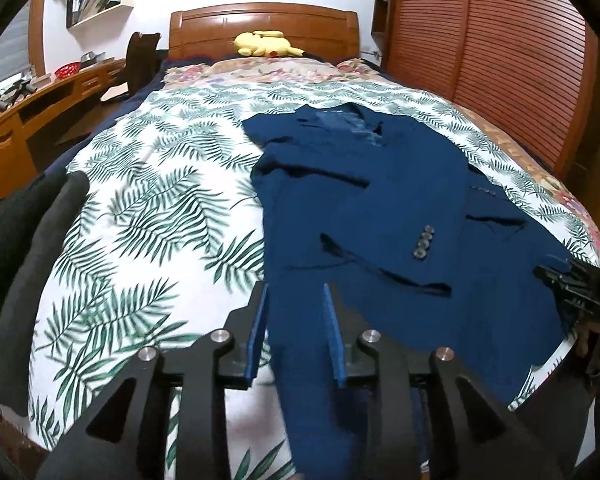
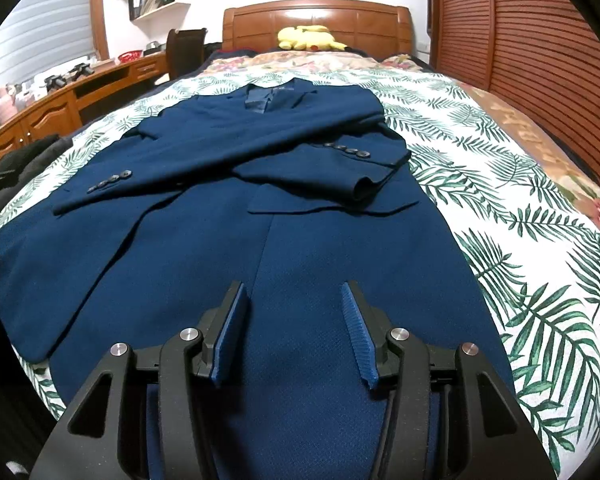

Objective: Fold large clothes

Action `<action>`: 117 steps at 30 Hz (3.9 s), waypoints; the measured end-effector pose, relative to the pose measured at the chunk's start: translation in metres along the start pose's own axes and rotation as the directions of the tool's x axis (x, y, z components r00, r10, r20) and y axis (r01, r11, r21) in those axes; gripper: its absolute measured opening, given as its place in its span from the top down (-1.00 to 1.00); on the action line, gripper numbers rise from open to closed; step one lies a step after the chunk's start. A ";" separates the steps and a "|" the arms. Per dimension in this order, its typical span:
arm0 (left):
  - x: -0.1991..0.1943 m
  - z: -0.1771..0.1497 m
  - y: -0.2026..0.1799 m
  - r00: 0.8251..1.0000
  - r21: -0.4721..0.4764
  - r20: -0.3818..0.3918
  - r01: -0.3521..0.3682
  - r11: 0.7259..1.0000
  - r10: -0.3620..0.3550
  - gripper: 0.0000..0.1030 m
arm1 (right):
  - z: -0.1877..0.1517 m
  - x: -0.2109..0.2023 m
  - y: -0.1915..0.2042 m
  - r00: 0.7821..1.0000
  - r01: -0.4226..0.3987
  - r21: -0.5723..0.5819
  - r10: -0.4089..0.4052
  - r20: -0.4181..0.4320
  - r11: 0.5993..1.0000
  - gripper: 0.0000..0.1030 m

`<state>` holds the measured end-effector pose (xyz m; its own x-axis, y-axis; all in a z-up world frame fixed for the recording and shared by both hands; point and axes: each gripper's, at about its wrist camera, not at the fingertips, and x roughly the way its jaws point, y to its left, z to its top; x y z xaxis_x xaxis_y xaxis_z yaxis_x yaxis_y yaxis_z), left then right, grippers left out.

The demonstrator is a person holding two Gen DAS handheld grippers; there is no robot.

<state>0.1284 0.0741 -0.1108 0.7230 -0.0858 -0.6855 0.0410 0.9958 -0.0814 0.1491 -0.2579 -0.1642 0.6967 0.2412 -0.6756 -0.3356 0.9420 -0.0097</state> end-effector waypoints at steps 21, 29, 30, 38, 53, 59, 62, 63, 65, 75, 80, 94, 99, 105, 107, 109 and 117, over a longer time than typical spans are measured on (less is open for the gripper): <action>-0.003 -0.045 0.011 0.998 -0.015 -0.067 0.003 1.000 -0.004 0.29 | 0.001 0.000 0.001 1.000 0.018 -0.018 -0.018 -0.023 1.000 -0.03; 0.002 -0.054 0.014 0.997 -0.025 -0.078 0.008 1.000 -0.010 0.28 | 0.000 -0.023 -0.007 0.998 0.043 -0.019 -0.044 -0.047 0.999 -0.10; 0.003 -0.054 0.013 0.997 -0.020 -0.077 0.004 1.000 -0.005 0.28 | -0.001 -0.028 -0.010 0.997 0.060 -0.022 -0.061 -0.045 0.998 -0.10; 0.002 -0.055 0.011 0.997 -0.015 -0.079 -0.009 1.000 0.008 0.27 | -0.004 -0.045 -0.041 0.986 0.155 -0.009 -0.155 -0.061 0.988 -0.11; -0.013 -0.066 0.005 0.994 -0.025 -0.103 0.025 0.999 -0.027 0.27 | -0.017 -0.044 -0.059 0.986 0.136 0.034 -0.132 -0.104 0.990 -0.16; -0.012 -0.067 0.004 0.994 -0.029 -0.103 0.030 0.999 -0.033 0.27 | -0.017 -0.044 -0.057 0.986 0.137 0.028 -0.133 -0.104 0.990 -0.16; -0.012 -0.068 0.002 0.994 -0.027 -0.104 0.040 0.999 -0.043 0.27 | -0.017 -0.044 -0.057 0.986 0.135 0.028 -0.132 -0.105 0.990 -0.17; -0.013 -0.069 0.001 0.993 -0.029 -0.103 0.046 0.999 -0.049 0.27 | -0.017 -0.043 -0.056 0.986 0.135 0.028 -0.132 -0.104 0.990 -0.17; -0.014 -0.070 0.001 0.993 -0.033 -0.099 0.057 0.998 -0.060 0.27 | -0.018 -0.043 -0.056 0.986 0.134 0.027 -0.131 -0.105 0.991 -0.17; -0.015 -0.079 -0.002 0.990 -0.031 -0.106 0.086 0.996 -0.088 0.53 | -0.022 -0.051 -0.053 0.990 0.067 0.007 -0.066 -0.123 0.998 -0.16; -0.016 -0.079 -0.003 0.990 -0.036 -0.110 0.087 0.996 -0.090 0.68 | -0.022 -0.050 -0.052 0.990 0.051 0.009 -0.050 -0.130 0.999 -0.09; -0.074 -0.028 -0.020 0.994 0.037 0.069 0.079 0.996 -0.081 1.00 | 0.013 -0.073 -0.036 0.998 -0.062 0.001 0.062 -0.032 0.998 0.85; -0.100 -0.012 -0.027 0.987 0.065 0.125 0.091 0.994 -0.099 1.00 | 0.043 -0.101 -0.033 0.991 -0.110 0.037 0.106 0.082 0.993 0.87; -0.122 0.004 -0.037 0.983 0.116 0.156 0.077 0.990 -0.095 1.00 | 0.066 -0.128 -0.023 0.980 -0.151 0.043 0.144 0.136 0.988 0.88; -0.134 0.009 -0.039 0.979 0.125 0.182 0.075 0.989 -0.097 1.00 | 0.072 -0.141 -0.022 0.977 -0.154 0.046 0.145 0.159 0.987 0.88; -0.147 0.015 -0.040 0.972 0.129 0.210 0.077 0.989 -0.103 1.00 | 0.078 -0.155 -0.021 0.971 -0.161 0.043 0.151 0.185 0.986 0.88; -0.204 0.038 -0.049 0.942 0.162 0.310 0.080 0.984 -0.128 1.00 | 0.102 -0.221 -0.004 0.946 -0.153 -0.023 0.153 0.287 0.988 0.88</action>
<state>0.0051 0.0442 0.0605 0.8895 -0.1987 -0.4115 0.2099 0.9775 -0.0182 0.0611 -0.2912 0.0603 0.7892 0.4394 -0.4290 -0.4529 0.8882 0.0765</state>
